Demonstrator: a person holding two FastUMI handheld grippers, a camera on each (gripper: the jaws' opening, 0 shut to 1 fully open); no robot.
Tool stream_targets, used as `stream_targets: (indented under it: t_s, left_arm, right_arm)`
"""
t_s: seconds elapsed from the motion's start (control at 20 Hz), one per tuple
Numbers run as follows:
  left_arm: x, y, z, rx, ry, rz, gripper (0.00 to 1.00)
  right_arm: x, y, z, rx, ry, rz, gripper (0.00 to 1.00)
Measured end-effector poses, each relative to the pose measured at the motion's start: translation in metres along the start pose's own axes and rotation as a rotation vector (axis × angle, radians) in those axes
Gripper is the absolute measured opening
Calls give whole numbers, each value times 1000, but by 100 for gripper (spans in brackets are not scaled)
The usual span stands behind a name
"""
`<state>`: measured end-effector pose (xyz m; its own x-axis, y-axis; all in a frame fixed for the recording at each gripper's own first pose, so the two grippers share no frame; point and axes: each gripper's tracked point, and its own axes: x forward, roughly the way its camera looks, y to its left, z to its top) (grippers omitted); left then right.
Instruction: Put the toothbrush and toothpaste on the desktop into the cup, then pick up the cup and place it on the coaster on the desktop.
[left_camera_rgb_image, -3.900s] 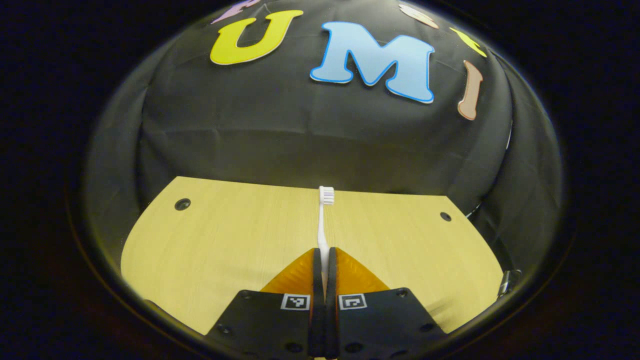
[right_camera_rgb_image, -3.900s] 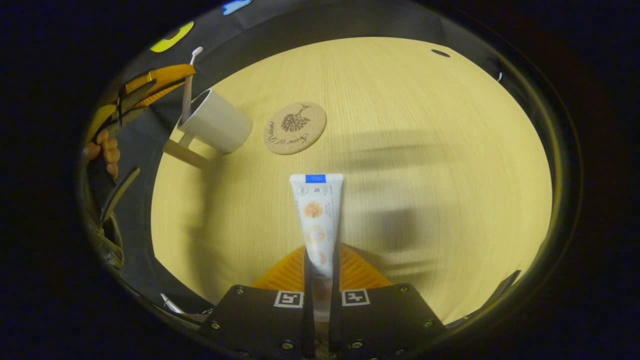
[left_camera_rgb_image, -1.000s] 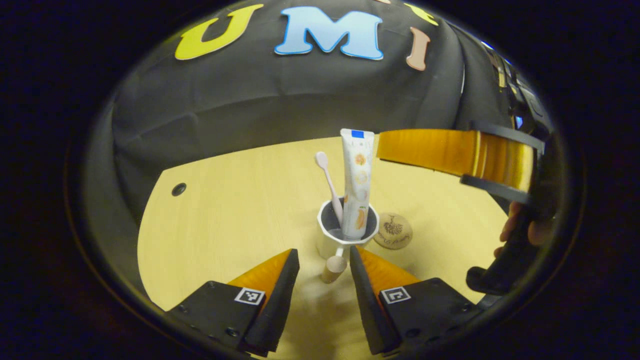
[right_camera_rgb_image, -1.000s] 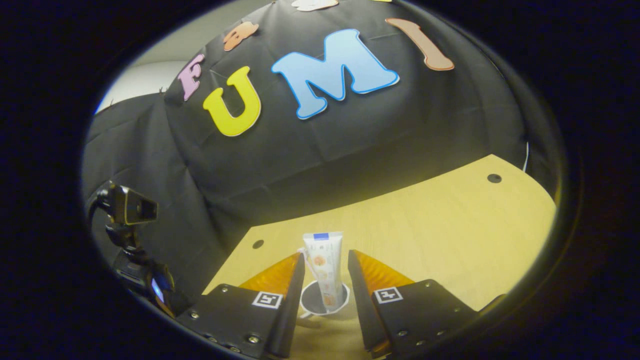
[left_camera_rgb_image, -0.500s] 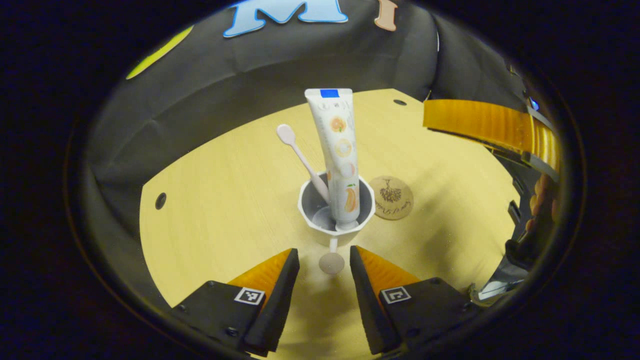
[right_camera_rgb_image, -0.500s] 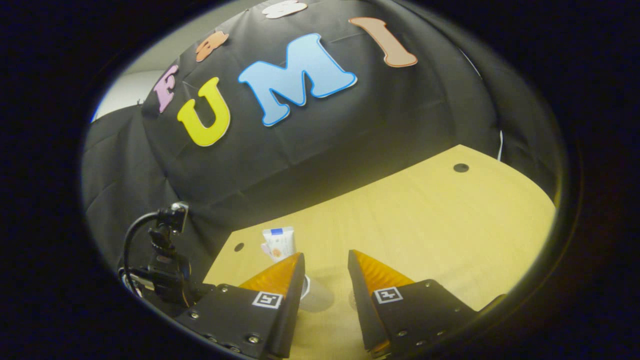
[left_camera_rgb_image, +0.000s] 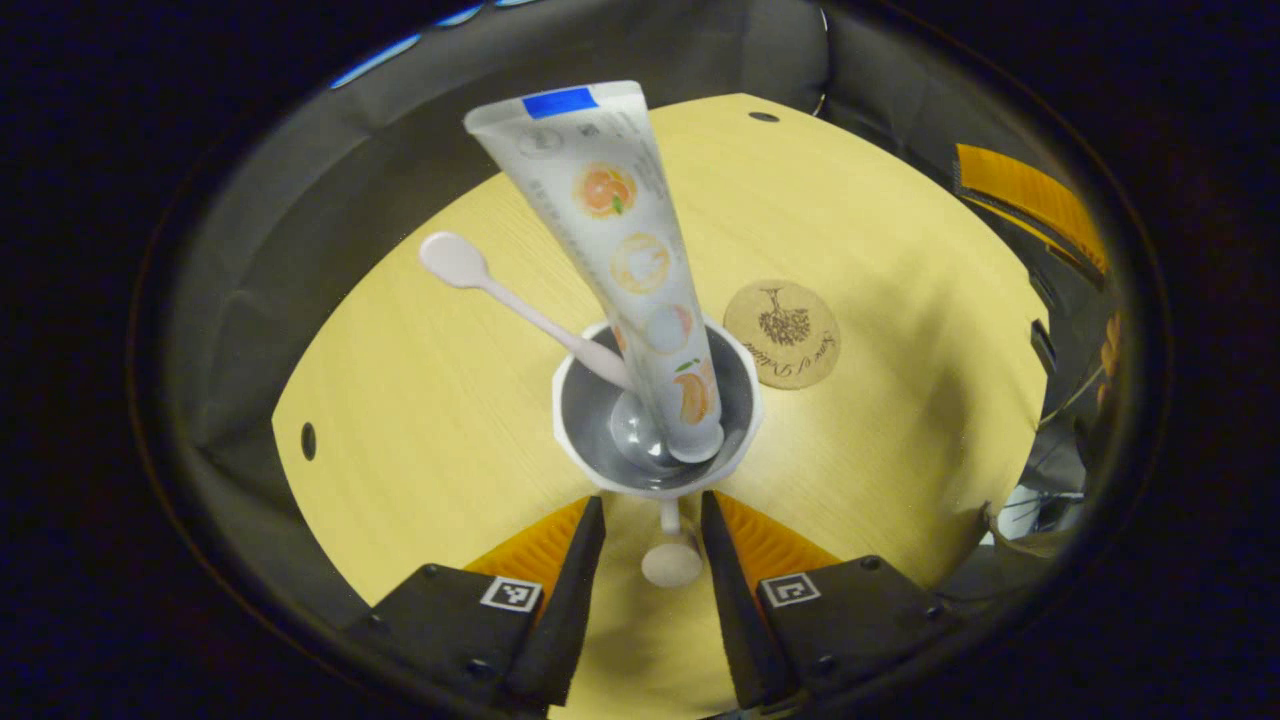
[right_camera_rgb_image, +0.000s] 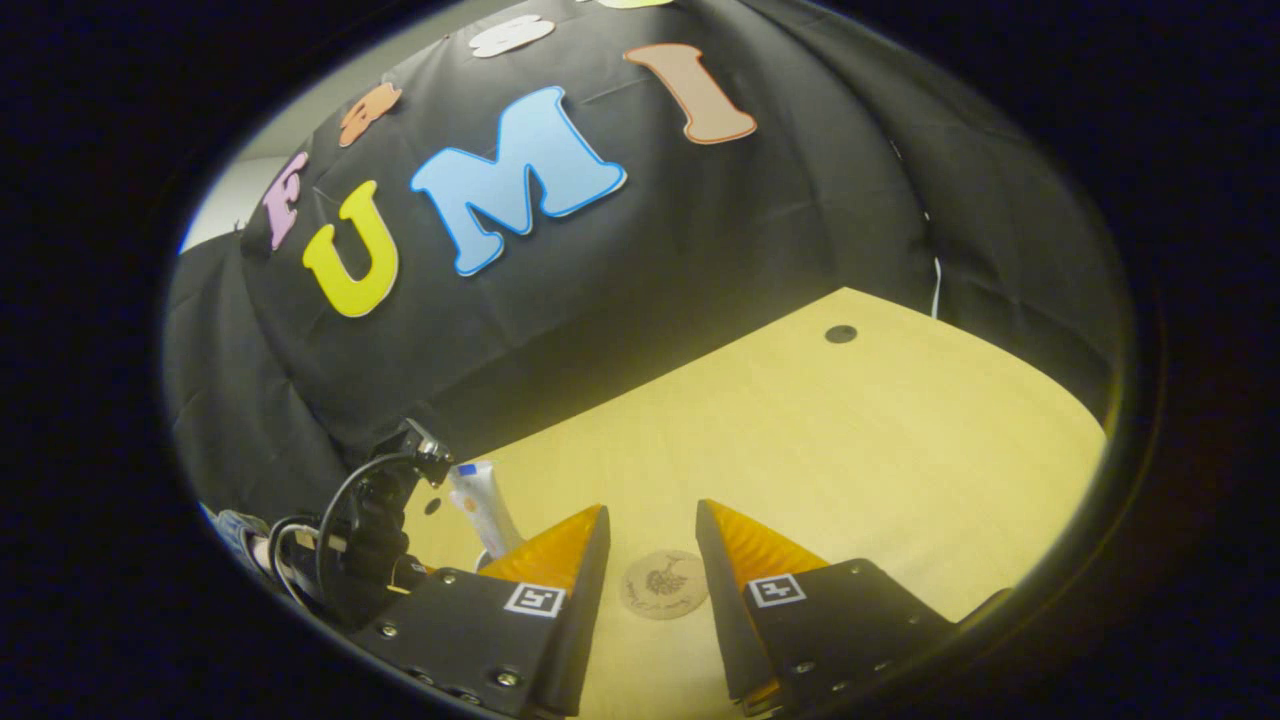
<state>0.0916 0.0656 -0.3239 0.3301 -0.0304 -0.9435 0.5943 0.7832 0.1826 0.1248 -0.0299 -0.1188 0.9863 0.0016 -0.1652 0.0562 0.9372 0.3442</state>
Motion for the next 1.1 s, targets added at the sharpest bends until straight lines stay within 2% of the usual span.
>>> stream_targets:
  t_s: [0.05,0.25,0.3,0.5,0.55,0.6,1.1]
  left_arm:
    - [4,-1,2,2,8,-11,67]
    - [8,-8,2,20,36,-23,35]
    - [6,-10,2,23,43,-27,33]
    - [3,-9,6,25,4,-25,29]
    - [0,-9,9,41,-8,-21,35]
    - [-1,-9,12,50,-5,-15,29]
    - [-11,-36,47,72,-81,-34,29]
  right_arm:
    - [-3,-8,-1,8,3,-13,52]
    - [-10,-33,-7,35,17,-59,52]
    - [-11,-37,-6,42,19,-65,52]
    - [-12,-42,-7,48,26,-76,52]
    - [-12,-43,-8,48,29,-73,52]
    - [-11,-44,-9,48,33,-72,52]
    - [-23,-56,-14,70,50,-80,52]
